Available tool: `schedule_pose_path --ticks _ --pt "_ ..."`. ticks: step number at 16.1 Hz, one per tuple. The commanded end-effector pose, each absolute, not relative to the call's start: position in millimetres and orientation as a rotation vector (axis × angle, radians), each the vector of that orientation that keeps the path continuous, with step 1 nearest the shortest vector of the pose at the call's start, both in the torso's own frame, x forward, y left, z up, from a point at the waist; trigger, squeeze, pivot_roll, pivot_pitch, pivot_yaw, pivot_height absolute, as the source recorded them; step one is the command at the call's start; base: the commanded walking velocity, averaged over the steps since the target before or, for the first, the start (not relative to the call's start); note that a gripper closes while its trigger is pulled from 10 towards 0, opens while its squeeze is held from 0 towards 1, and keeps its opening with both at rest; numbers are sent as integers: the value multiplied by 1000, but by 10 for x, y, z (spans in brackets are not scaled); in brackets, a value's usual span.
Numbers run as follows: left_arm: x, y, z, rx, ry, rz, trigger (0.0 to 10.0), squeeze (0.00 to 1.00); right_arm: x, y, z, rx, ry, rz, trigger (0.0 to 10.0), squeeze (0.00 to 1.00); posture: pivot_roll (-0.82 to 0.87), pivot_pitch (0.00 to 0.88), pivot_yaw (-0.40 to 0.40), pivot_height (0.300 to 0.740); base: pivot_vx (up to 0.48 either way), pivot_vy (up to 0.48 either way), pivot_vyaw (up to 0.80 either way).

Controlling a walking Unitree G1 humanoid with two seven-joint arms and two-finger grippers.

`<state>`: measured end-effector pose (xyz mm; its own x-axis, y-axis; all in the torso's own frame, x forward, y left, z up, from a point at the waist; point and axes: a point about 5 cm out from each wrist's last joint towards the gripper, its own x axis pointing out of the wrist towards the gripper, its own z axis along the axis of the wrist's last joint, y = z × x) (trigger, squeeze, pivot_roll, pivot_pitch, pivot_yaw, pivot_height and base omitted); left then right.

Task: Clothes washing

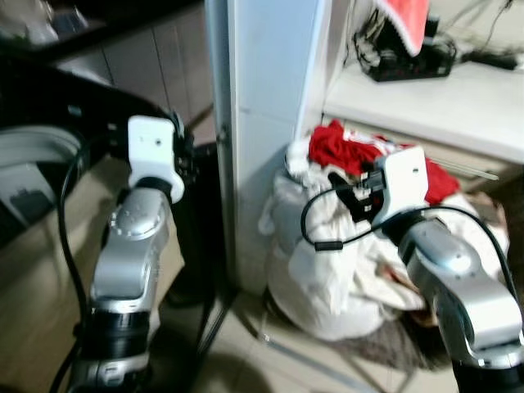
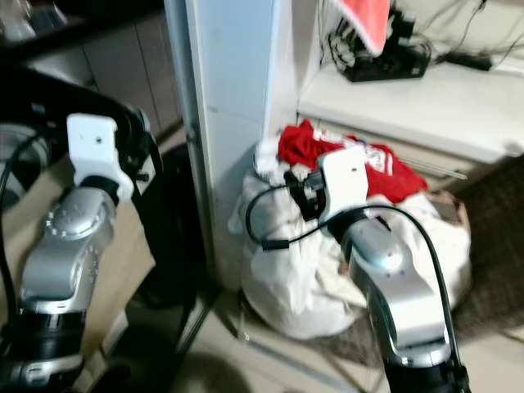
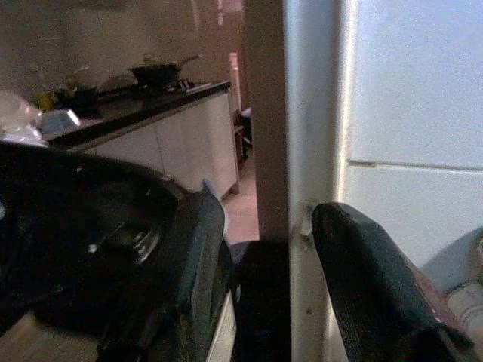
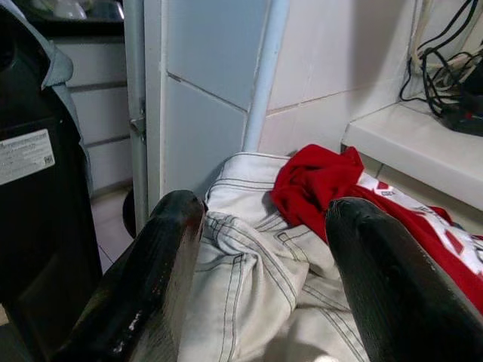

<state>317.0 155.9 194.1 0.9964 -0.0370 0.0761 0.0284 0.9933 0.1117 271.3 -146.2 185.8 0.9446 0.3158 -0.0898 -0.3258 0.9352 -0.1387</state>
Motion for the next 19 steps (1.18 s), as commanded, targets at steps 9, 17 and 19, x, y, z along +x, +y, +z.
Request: schedule_pose_path --ticks 9,17,19 --pt "3109 1438 2043 40 -138 -132 10000 0 2704 -1637 1921 -101 43 248 10000 0 -102 0 2 740 207 0 0" --pt "3098 1265 1932 20 -71 -238 10000 0 2900 -2018 1882 -130 99 110 10000 1000 -114 0 0 740 0 0 0" --pt "3124 1240 1950 23 -72 -263 10000 0 3046 -2195 1805 -133 149 82 10000 1000 -112 0 5 740 0 0 0"
